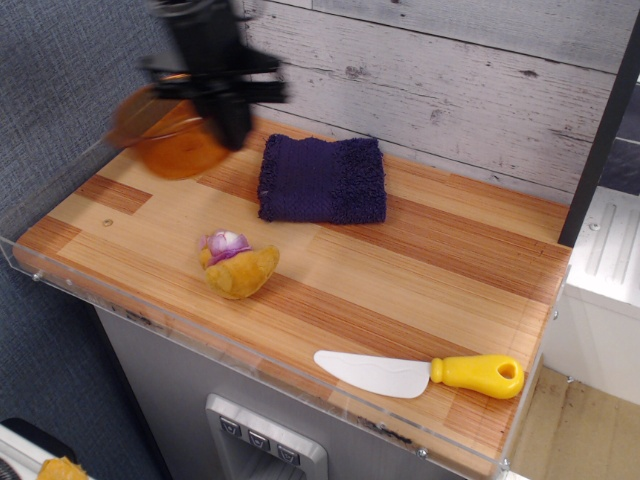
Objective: Move orange pot to far top right of purple cloth
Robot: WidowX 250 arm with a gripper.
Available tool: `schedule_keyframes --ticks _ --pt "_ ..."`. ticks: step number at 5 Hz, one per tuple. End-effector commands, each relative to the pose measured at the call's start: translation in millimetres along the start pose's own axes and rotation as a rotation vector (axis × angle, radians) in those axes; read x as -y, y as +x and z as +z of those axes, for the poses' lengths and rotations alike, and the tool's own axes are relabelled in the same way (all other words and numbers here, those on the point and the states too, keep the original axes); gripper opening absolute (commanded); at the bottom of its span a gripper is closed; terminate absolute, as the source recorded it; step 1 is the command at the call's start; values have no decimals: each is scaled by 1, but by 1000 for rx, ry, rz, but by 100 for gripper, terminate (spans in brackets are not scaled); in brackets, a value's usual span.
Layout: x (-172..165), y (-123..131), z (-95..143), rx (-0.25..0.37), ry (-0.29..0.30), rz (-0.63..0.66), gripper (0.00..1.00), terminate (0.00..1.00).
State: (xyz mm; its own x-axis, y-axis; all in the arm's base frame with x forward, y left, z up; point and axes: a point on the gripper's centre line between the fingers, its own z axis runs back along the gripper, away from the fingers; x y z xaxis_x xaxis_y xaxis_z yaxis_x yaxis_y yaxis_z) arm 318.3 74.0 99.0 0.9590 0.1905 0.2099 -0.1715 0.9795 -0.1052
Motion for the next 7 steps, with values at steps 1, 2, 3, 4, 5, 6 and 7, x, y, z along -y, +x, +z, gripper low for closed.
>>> schedule_keyframes --ticks 1,2,3,4,5,6,7 --pt "106 14 2 -8 -15 -319 0 0" --pt "154 2 -22 -41 -66 -498 0 0" --pt "198 -20 -39 -66 -81 -620 0 0" --pt "211 -34 -48 -76 -82 -671 0 0" --pt "202 -40 -55 -91 -65 -643 0 0" --pt "185 -41 -58 -111 -37 -603 0 0" --pt "171 -40 -60 -116 -35 -590 0 0"
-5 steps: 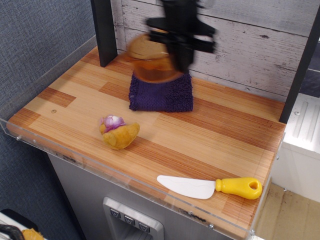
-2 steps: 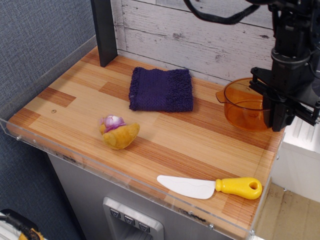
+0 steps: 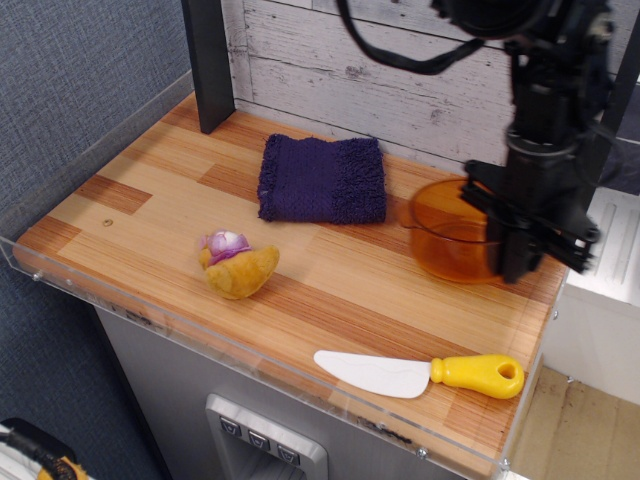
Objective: Move orange pot to far top right of purple cloth
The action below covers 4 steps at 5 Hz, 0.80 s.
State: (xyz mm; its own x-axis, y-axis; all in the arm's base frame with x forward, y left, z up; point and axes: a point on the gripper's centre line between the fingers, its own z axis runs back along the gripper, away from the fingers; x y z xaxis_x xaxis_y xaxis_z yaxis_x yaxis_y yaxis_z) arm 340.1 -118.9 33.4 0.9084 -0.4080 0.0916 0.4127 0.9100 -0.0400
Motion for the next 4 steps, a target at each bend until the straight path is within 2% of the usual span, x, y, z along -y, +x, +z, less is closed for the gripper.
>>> schedule_keyframes --ticks 1,2,4 --pt "-13 -25 14 25 -16 18 0 0" --pt "-12 -25 11 2 -31 22 100 0" --pt "-9 -25 11 12 -46 12 100 0"
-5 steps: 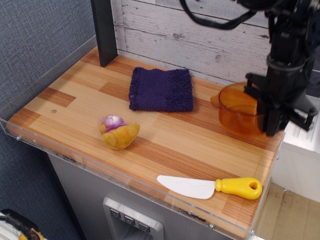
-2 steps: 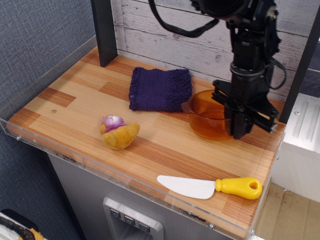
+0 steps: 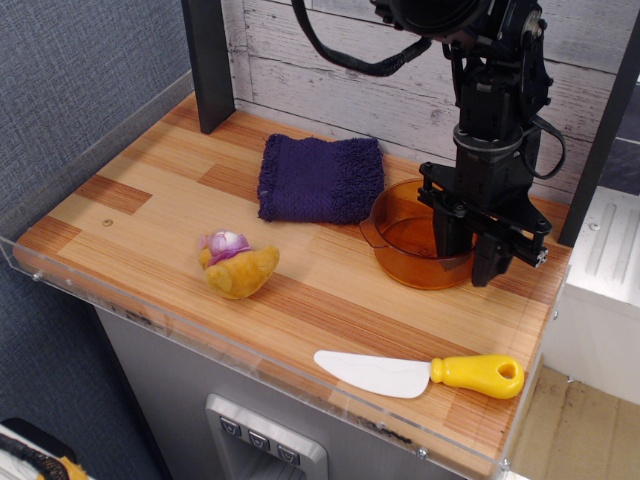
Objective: Move orange pot to far top right of purple cloth
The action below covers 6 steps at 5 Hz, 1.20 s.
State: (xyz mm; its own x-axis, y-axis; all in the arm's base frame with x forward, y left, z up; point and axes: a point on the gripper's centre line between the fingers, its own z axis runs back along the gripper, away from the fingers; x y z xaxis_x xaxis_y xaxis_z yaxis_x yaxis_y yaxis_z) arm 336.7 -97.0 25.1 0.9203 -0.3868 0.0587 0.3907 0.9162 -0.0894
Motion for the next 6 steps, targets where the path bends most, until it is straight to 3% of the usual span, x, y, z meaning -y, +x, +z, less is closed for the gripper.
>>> schedule_keyframes --ticks 1,4,6 --pt "9 -15 28 83 -9 -5 100 0" --pt "-3 -33 84 205 -13 65 100 0" --pt "-13 -60 123 225 0 136 100 0"
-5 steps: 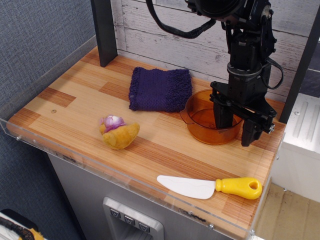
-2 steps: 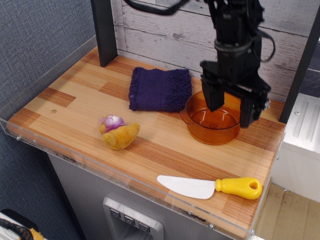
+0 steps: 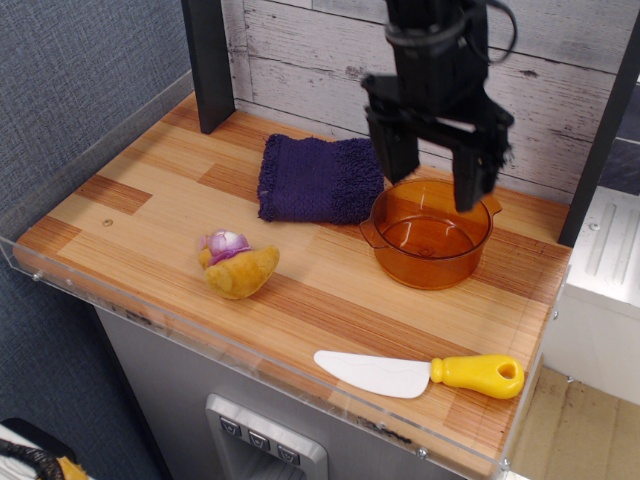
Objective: Move orange pot to far top right of purple cloth
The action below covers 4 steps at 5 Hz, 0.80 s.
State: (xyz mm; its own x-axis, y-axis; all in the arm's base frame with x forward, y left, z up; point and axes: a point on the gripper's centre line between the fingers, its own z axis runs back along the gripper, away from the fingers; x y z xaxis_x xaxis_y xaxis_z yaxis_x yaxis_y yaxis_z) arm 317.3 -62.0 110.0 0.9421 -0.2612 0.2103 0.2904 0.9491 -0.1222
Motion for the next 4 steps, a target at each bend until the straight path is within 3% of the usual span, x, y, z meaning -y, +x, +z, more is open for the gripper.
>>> schedule_keyframes --ticks 1,4 --pt "-1 -37 53 78 22 40 100 0" --pt "3 -44 47 54 19 37 100 0"
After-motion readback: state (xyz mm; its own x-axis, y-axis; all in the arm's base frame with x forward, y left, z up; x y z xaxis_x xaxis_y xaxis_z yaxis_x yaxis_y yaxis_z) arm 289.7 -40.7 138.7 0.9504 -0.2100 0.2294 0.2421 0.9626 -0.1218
